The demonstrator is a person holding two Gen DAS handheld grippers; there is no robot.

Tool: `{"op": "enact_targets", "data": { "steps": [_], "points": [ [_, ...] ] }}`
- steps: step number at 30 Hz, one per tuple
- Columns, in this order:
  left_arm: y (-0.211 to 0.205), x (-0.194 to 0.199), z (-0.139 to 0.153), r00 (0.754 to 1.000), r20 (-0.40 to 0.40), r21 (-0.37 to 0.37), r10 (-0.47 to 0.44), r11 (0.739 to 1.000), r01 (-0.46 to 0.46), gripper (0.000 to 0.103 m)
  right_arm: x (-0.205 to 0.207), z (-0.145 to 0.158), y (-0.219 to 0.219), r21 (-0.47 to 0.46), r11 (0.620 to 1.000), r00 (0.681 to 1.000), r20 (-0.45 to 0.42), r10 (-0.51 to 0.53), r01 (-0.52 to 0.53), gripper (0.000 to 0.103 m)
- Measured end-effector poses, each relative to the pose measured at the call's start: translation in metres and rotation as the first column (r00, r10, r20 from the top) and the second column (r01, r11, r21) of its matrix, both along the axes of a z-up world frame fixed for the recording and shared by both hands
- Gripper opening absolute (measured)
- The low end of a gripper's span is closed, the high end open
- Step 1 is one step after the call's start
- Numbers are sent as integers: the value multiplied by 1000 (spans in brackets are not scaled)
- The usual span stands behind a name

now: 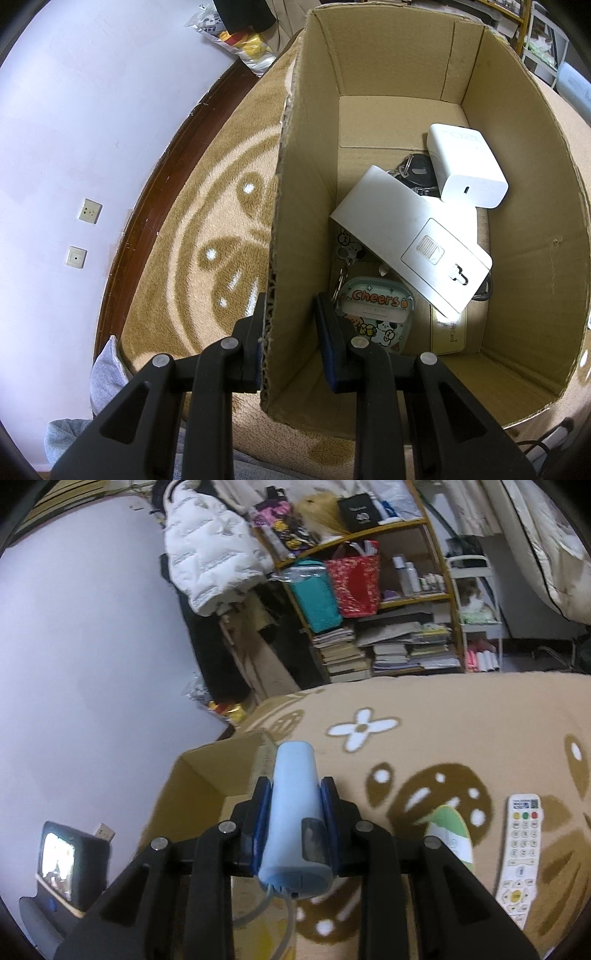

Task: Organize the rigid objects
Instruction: 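Carry the light-blue handset into the box with the right gripper and release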

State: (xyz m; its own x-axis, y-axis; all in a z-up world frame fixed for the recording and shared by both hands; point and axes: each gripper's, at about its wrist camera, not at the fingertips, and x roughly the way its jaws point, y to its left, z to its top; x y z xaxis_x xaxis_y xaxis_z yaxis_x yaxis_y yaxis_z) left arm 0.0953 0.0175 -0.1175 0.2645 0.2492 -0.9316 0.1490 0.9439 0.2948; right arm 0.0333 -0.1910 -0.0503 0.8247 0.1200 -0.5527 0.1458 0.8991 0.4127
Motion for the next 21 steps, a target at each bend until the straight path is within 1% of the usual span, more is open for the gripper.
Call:
{"op": "enact_targets", "data": {
  "steps": [9, 21],
  "points": [
    [0, 0, 0, 1000, 0, 1, -1, 1000, 1, 24, 0, -3, 18, -2, 999, 999, -4, 51, -51, 28],
    [0, 0, 0, 1000, 0, 1, -1, 1000, 1, 24, -2, 0, 42, -15, 993, 993, 21, 120, -119, 28]
  ]
}}
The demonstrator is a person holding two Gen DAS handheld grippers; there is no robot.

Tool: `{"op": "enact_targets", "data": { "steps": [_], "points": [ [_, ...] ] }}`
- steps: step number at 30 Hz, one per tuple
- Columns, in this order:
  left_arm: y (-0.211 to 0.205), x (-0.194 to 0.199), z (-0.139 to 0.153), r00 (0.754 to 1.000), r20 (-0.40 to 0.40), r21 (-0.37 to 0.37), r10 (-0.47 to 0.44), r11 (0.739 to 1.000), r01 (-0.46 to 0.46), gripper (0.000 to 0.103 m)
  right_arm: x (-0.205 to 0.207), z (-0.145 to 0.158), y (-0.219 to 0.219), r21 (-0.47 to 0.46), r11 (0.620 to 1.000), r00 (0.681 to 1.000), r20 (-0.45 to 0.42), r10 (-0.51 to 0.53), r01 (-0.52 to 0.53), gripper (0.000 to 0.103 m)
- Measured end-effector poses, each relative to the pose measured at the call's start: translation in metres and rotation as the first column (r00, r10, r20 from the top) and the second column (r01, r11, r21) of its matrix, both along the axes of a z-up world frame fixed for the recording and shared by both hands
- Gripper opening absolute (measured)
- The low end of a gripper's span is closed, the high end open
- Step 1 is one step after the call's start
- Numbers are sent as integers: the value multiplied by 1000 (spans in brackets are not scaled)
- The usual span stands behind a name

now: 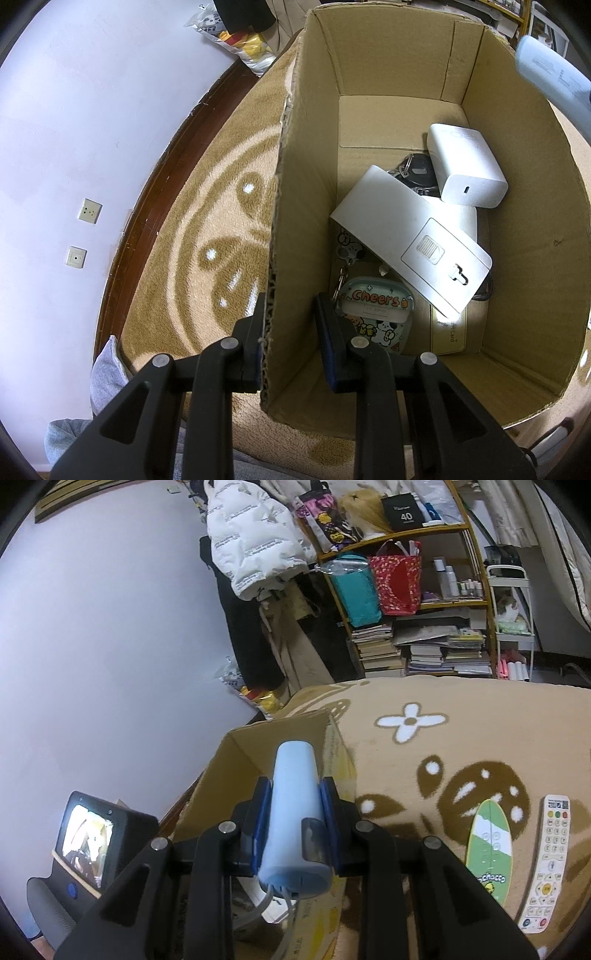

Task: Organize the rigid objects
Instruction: 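Carry the light-blue handset into the box with the right gripper and release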

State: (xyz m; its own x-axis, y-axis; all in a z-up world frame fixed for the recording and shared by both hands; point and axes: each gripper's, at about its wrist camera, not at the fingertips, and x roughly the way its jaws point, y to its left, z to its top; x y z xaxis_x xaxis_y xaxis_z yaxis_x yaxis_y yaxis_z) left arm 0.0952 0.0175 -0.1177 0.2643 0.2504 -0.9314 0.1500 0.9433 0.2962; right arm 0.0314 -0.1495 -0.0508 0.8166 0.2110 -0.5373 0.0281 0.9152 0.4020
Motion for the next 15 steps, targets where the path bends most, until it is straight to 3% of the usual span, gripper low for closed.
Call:
{"op": "enact_targets", "data": {
  "steps": [15],
  "points": [
    [1, 1, 0, 1000, -4, -6, 5, 1000, -5, 24, 7, -21, 39, -113, 989, 994, -62, 90, -96, 28]
  ]
}}
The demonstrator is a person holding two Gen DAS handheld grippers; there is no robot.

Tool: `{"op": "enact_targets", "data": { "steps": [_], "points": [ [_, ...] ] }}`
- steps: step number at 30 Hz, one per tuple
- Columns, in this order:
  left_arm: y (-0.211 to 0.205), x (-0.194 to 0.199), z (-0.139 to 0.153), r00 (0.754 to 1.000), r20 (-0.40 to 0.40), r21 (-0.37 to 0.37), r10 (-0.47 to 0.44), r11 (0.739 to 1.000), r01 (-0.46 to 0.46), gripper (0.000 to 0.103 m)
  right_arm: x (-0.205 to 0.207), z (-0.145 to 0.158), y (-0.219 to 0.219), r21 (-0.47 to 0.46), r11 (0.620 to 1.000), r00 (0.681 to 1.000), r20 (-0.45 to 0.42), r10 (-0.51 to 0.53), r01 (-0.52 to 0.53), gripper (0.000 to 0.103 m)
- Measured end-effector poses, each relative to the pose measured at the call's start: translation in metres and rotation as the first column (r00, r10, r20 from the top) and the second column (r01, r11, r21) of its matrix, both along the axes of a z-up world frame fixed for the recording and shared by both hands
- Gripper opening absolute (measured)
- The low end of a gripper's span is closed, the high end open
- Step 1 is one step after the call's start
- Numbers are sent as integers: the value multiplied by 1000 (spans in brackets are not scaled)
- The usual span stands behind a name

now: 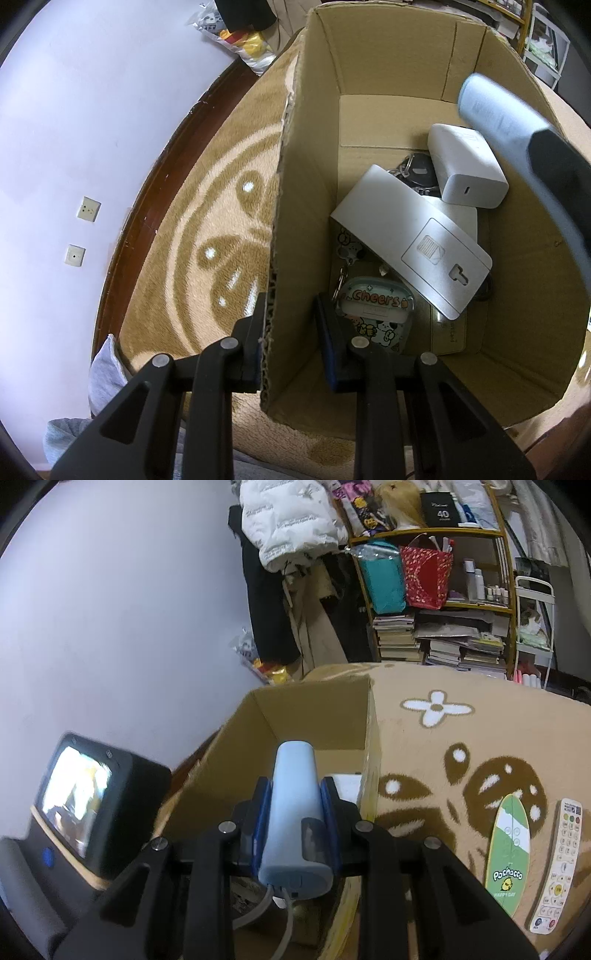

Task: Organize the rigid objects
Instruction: 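Carry the light-blue handset into the box with the right gripper and release, then return the right gripper and grasp the green Pochacco card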

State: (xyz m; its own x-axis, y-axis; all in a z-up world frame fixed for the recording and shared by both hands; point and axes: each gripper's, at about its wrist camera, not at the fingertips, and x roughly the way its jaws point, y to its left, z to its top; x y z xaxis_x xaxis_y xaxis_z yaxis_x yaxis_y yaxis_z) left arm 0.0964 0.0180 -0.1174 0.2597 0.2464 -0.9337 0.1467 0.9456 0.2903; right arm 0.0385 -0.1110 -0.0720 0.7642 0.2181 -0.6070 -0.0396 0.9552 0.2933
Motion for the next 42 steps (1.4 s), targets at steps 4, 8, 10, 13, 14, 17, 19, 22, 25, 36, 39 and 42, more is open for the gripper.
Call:
{"op": "enact_targets", "data": {
  "steps": [4, 8, 10, 13, 14, 17, 19, 22, 25, 36, 39, 42],
  "points": [
    [1, 0, 0, 1000, -3, -5, 2, 1000, -2, 24, 2, -6, 2, -11, 1000, 1000, -12, 9, -9, 28],
    [2, 0, -1, 1000, -5, -20, 11, 1000, -11, 24, 1, -7, 4, -45, 999, 1000, -5, 5, -5, 28],
    [2, -1, -1, 1000, -4, -16, 8, 1000, -8, 24, 1, -7, 6, -63, 998, 1000, -2, 6, -6, 29],
    [2, -1, -2, 1000, -6, -14, 9, 1000, -9, 24, -2, -3, 5, -61, 998, 1000, 18, 0, 1, 29],
    [3, 0, -2, 1000, -8, -14, 10, 1000, -10, 24, -3, -1, 3, -63, 998, 1000, 26, -7, 8, 29],
    [4, 0, -2, 1000, -7, -15, 11, 1000, -11, 24, -5, 2, -1, -59, 998, 999, 31, -22, 24, 29],
    [4, 0, -2, 1000, -7, -17, 11, 1000, -11, 24, -5, 5, -6, -54, 998, 999, 35, -34, 36, 30],
    [5, 0, -2, 1000, -9, -18, 12, 1000, -13, 24, -8, 14, -15, -61, 996, 996, 61, -67, 71, 48],
    [5, 1, -1, 1000, -9, -20, 12, 1000, -13, 25, -9, 21, -29, -64, 991, 991, 72, -116, 121, 64],
    [5, 0, -2, 1000, -9, -18, 11, 1000, -11, 25, -8, 2, -85, -80, 966, 969, -2, -246, 245, 103],
    [5, 0, -2, 1000, -10, -17, 11, 1000, -11, 25, -6, -12, -97, -91, 955, 957, -50, -287, 281, 103],
    [4, 0, -2, 1000, -10, -17, 11, 1000, -11, 25, -4, -27, -108, -90, 948, 944, -99, -315, 307, 103]
  ]
}}
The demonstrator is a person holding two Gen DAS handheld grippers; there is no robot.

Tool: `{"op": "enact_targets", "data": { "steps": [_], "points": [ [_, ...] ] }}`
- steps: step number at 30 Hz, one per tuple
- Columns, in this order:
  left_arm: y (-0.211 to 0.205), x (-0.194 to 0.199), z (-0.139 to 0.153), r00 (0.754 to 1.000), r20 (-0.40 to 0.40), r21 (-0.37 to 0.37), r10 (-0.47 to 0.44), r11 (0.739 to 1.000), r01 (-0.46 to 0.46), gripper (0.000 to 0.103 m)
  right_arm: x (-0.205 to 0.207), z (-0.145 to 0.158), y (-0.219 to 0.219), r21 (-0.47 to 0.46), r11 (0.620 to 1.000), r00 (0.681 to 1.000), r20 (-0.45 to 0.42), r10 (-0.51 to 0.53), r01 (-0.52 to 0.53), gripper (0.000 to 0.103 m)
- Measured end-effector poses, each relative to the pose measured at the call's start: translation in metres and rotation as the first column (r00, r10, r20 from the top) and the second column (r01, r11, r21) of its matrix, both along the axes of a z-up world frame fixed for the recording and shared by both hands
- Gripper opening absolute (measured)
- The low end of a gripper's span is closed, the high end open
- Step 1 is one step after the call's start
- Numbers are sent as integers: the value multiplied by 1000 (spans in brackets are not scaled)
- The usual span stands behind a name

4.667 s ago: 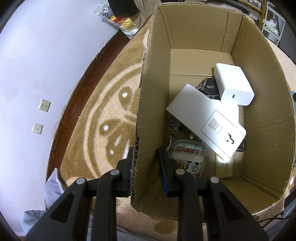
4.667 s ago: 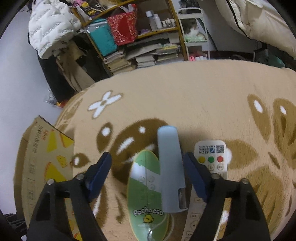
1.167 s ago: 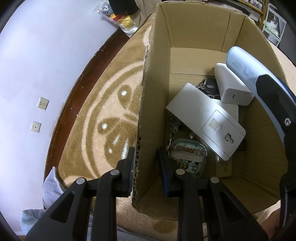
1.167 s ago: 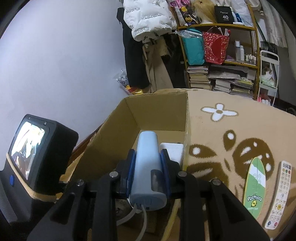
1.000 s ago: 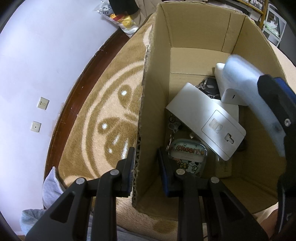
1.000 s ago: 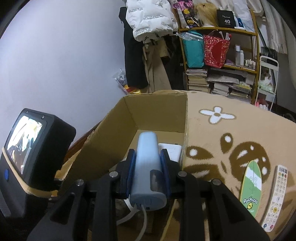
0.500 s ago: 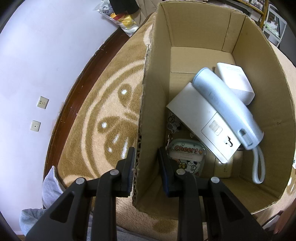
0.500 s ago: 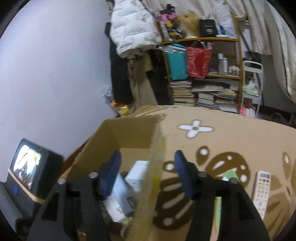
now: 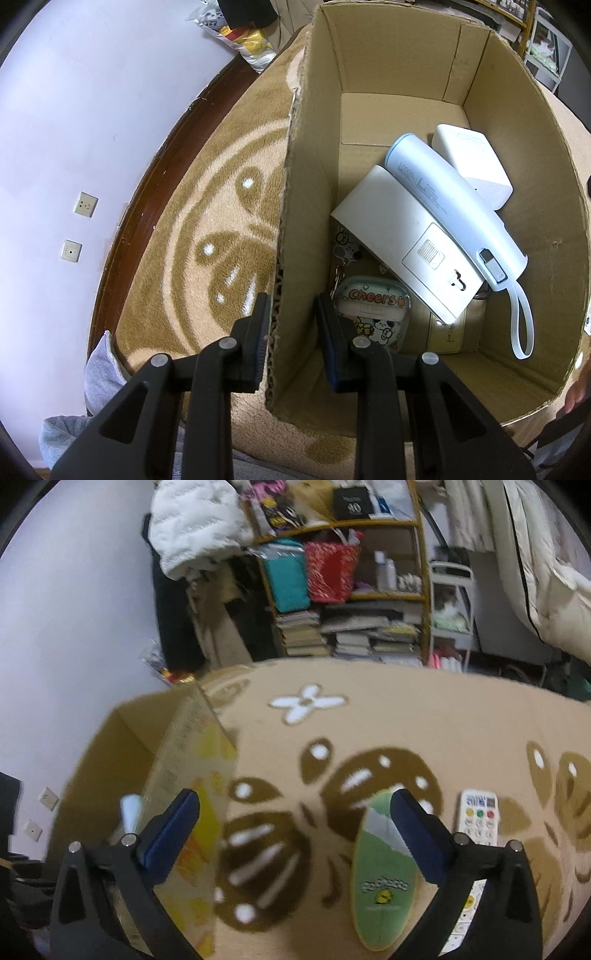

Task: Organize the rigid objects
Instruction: 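Return the right gripper and grasp the green Pochacco card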

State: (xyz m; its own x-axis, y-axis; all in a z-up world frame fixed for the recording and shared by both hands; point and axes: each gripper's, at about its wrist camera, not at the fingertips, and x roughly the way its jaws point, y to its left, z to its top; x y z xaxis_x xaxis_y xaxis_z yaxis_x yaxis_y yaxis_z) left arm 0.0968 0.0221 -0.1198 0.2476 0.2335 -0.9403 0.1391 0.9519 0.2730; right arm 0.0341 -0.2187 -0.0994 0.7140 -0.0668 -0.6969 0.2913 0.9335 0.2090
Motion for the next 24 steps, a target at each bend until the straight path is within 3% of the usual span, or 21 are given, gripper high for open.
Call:
{"op": "enact_targets", "data": {
  "steps": [12, 24],
  "points": [
    [0, 0, 0, 1000, 0, 0, -1, 1000, 1, 25, -1, -45, -28, 34, 993, 981, -162, -110, 117, 103],
    [0, 0, 0, 1000, 0, 1, -1, 1000, 1, 25, -6, -63, -40, 95, 978, 962, -223, -161, 185, 103]
  ]
}}
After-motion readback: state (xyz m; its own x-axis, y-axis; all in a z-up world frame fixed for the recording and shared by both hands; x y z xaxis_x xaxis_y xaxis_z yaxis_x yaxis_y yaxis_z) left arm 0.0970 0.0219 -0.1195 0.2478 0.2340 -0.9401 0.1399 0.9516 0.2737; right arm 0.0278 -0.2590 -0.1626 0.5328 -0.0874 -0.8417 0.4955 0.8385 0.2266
